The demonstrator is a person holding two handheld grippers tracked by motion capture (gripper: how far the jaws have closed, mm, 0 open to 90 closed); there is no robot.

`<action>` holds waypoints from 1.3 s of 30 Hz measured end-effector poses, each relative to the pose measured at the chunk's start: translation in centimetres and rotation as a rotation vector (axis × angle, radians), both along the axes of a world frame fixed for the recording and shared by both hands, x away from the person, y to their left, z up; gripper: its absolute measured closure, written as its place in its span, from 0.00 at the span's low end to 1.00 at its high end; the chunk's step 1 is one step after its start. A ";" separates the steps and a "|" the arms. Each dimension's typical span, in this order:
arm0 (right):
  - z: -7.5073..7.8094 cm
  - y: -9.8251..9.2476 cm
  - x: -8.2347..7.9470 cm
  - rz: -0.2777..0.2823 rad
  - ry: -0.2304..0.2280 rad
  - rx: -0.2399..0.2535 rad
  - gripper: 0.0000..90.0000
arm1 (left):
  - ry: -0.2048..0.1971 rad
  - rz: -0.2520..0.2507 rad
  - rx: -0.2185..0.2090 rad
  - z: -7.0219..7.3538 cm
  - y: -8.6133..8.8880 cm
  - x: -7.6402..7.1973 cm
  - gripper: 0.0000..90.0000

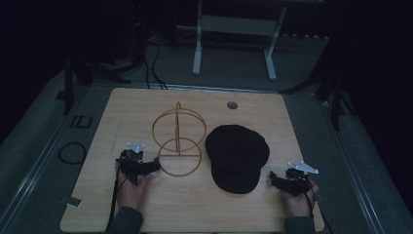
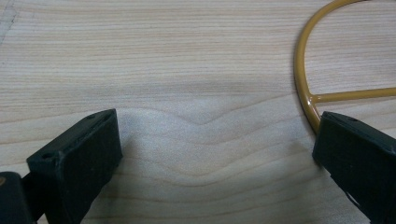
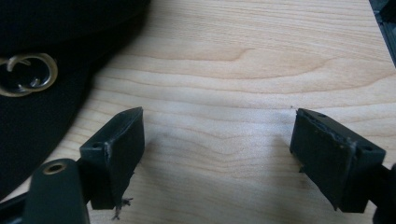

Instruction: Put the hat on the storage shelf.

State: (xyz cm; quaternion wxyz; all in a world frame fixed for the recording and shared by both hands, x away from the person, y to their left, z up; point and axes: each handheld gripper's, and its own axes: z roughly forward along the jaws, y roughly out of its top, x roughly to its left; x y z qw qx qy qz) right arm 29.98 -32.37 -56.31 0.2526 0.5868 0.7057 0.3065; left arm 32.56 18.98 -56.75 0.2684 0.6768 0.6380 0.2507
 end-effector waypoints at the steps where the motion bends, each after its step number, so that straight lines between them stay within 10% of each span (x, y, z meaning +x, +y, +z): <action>1: 0.0 0.0 0.0 -0.001 0.000 -0.001 0.19 | 0.000 0.000 0.000 0.0 0.0 0.0 0.01; 19: 0.5 0.0 0.1 0.022 0.053 -0.010 0.23 | 0.000 0.000 0.000 0.0 0.0 0.0 0.01; 39: 3.0 0.4 -0.1 0.190 0.129 -0.037 0.29 | 0.002 -0.006 0.000 0.0 -0.1 0.0 0.01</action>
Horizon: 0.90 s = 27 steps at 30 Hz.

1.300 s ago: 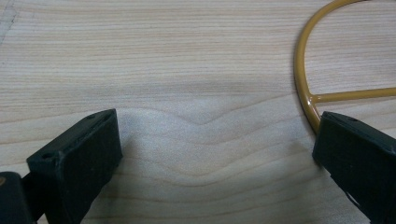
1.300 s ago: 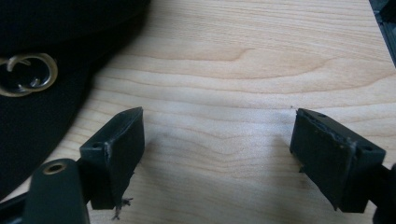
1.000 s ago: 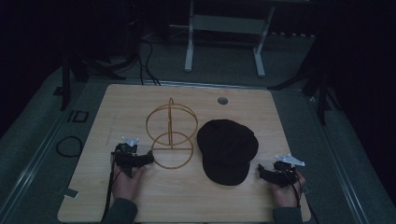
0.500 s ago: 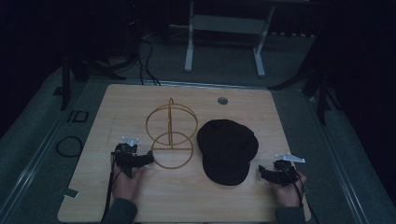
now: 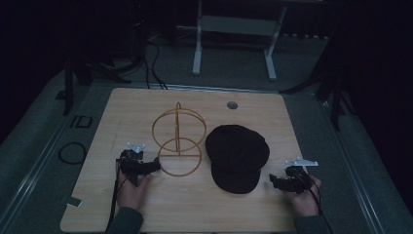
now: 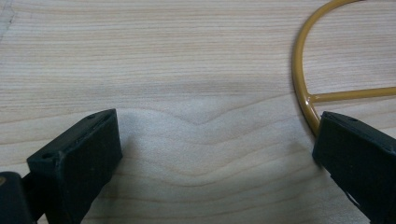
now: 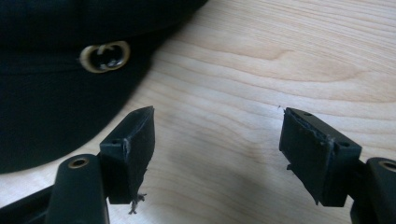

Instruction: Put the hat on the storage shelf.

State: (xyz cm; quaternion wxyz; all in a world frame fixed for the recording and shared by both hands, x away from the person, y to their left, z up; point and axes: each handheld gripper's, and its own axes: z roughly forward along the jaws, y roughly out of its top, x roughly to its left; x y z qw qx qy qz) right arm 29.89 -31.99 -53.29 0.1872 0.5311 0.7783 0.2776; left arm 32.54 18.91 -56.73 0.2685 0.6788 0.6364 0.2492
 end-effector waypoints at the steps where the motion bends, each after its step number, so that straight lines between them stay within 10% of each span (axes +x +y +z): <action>1: 0.0 0.0 0.0 0.000 0.000 0.000 0.29 | -0.001 -0.001 0.001 0.0 0.0 0.0 0.01; 27: 5.4 3.7 1.7 0.226 -0.030 -0.004 0.13 | -0.003 0.002 -0.002 0.0 -0.1 0.0 0.01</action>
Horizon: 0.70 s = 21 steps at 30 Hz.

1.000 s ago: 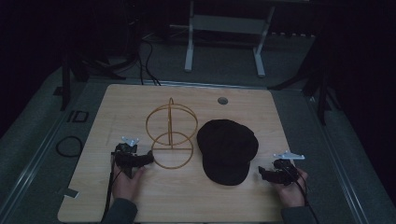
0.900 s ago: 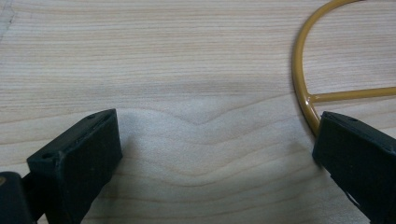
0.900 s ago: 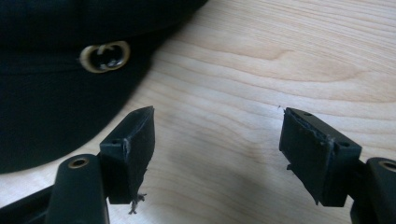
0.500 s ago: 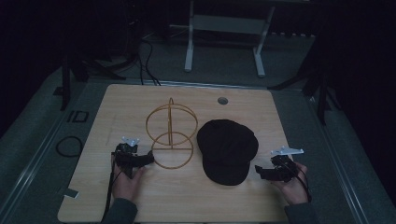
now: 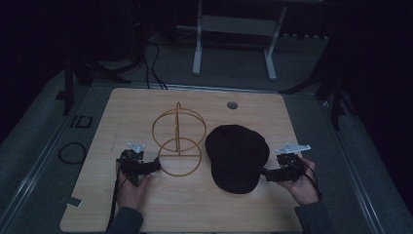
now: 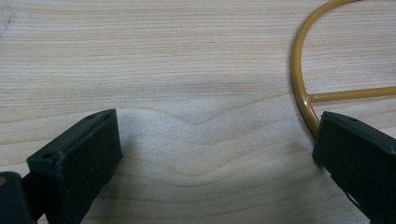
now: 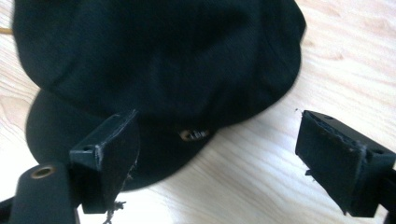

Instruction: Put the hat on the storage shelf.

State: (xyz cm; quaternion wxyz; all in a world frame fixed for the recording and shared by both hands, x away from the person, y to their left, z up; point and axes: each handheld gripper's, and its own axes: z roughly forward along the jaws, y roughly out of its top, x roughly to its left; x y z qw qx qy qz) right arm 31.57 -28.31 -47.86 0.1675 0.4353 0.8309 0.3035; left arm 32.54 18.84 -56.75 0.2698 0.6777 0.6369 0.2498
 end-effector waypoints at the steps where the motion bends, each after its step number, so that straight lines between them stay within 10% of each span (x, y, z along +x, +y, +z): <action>1: 0.3 0.5 0.1 -0.004 -0.015 0.004 0.12 | 0.000 0.000 0.000 0.0 0.0 0.0 0.01; 21: 2.6 4.7 1.5 0.078 -0.054 0.026 0.12 | 0.000 0.000 0.000 0.0 0.0 0.0 0.01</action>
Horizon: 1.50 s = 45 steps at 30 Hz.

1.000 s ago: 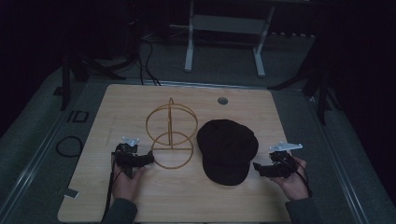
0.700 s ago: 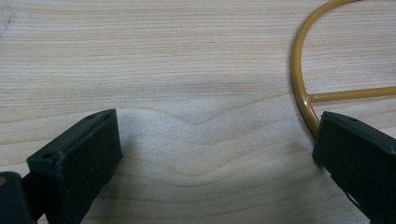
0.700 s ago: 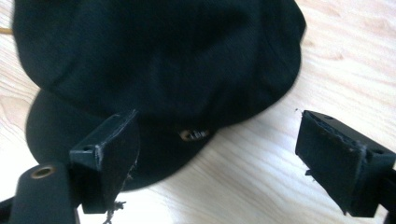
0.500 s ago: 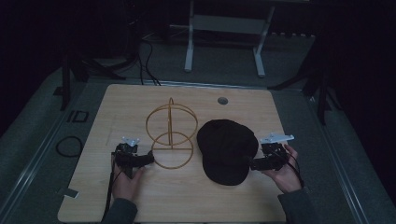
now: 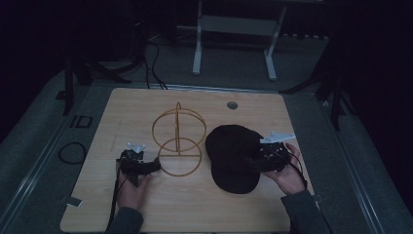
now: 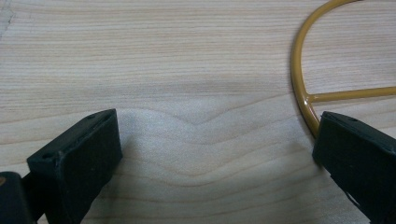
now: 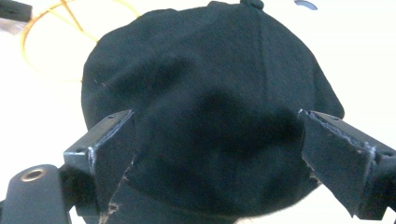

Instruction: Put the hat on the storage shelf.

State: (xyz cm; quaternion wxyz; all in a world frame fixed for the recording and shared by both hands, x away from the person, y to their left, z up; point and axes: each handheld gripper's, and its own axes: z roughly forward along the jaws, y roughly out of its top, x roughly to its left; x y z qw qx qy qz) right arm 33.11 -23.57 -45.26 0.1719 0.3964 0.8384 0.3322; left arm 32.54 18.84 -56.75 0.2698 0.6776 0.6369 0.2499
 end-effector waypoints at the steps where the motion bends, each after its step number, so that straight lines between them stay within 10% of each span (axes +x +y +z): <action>1: 0.1 0.2 0.1 -0.001 0.000 0.000 0.12 | 0.000 0.000 0.000 0.0 0.0 0.0 0.01; 31: -0.6 6.1 3.2 -0.066 -0.060 -0.074 0.09 | 0.003 0.000 -0.001 0.0 0.0 0.0 0.01; 45: -2.3 5.5 2.0 -0.059 0.021 -0.100 0.09 | 0.000 0.000 0.000 0.0 0.0 0.0 0.01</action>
